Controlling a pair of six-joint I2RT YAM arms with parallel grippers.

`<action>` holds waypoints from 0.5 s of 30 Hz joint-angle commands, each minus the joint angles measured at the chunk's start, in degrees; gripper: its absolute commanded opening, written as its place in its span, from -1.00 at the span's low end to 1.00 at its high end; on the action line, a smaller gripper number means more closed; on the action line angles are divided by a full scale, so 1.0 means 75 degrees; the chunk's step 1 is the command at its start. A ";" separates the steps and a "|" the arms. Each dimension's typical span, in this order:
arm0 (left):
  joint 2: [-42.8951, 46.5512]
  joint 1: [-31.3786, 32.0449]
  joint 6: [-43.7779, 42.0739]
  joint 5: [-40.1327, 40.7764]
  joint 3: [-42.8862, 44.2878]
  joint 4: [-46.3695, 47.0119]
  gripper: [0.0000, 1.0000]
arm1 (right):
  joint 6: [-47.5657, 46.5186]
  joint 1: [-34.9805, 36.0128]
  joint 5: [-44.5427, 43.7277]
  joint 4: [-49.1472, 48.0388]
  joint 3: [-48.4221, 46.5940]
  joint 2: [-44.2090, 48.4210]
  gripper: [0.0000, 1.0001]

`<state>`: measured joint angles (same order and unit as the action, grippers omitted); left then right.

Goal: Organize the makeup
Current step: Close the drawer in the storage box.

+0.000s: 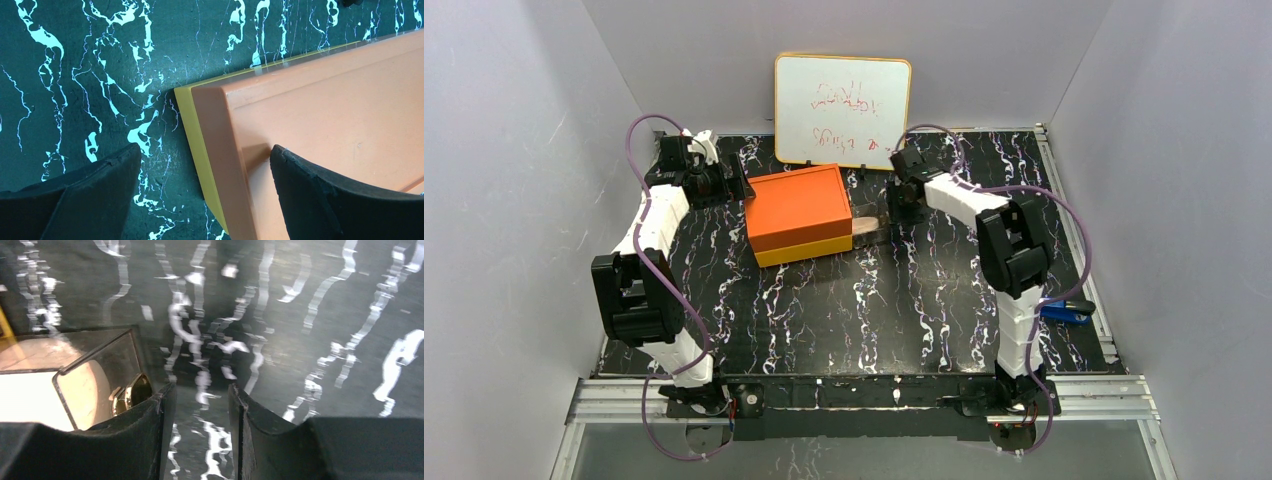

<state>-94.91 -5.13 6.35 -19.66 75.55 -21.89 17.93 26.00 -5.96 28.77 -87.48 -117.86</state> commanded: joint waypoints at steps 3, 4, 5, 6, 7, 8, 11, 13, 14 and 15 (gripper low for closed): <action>-0.0165 0.0058 -0.0365 0.0634 -0.0451 -0.1098 0.92 | 0.0308 0.0821 0.0079 0.0088 -0.1048 -0.0446 0.01; -0.0174 0.0062 -0.0366 0.0640 -0.0448 -0.1092 0.92 | 0.0331 0.0913 0.0079 0.0121 -0.1173 -0.0518 0.01; -0.0176 0.0062 -0.0368 0.0622 -0.0449 -0.1089 0.92 | 0.0338 0.0986 0.0071 0.0153 -0.1269 -0.0583 0.02; -0.0177 0.0062 -0.0366 0.0625 -0.0438 -0.1099 0.92 | 0.0357 0.1058 0.0071 0.0172 -0.1369 -0.0644 0.02; -0.0177 0.0062 -0.0375 0.0621 -0.0440 -0.1095 0.92 | 0.0381 0.1119 0.0088 0.0206 -0.1454 -0.0698 0.02; -0.0177 0.0062 -0.0377 0.0619 -0.0436 -0.1093 0.92 | 0.0399 0.1170 0.0110 0.0233 -0.1524 -0.0746 0.01; -0.0178 0.0062 -0.0373 0.0613 -0.0421 -0.1085 0.92 | 0.0476 0.1323 0.0218 0.0253 -0.1631 -0.0862 0.02; -0.0177 0.0062 -0.0375 0.0609 -0.0416 -0.1092 0.92 | 0.0521 0.1394 0.0408 0.0264 -0.1688 -0.0922 0.03; -0.0177 0.0062 -0.0377 0.0615 -0.0415 -0.1089 0.92 | 0.0561 0.1426 0.0501 0.0250 -0.1685 -0.0944 0.03; -0.0177 0.0062 -0.0372 0.0610 -0.0417 -0.1089 0.92 | 0.0594 0.1455 0.0607 0.0200 -0.1669 -0.0948 0.03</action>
<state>-94.87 -5.13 6.48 -19.75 75.46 -21.80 19.81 35.70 -5.13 31.99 -97.01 -124.03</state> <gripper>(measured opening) 0.959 0.513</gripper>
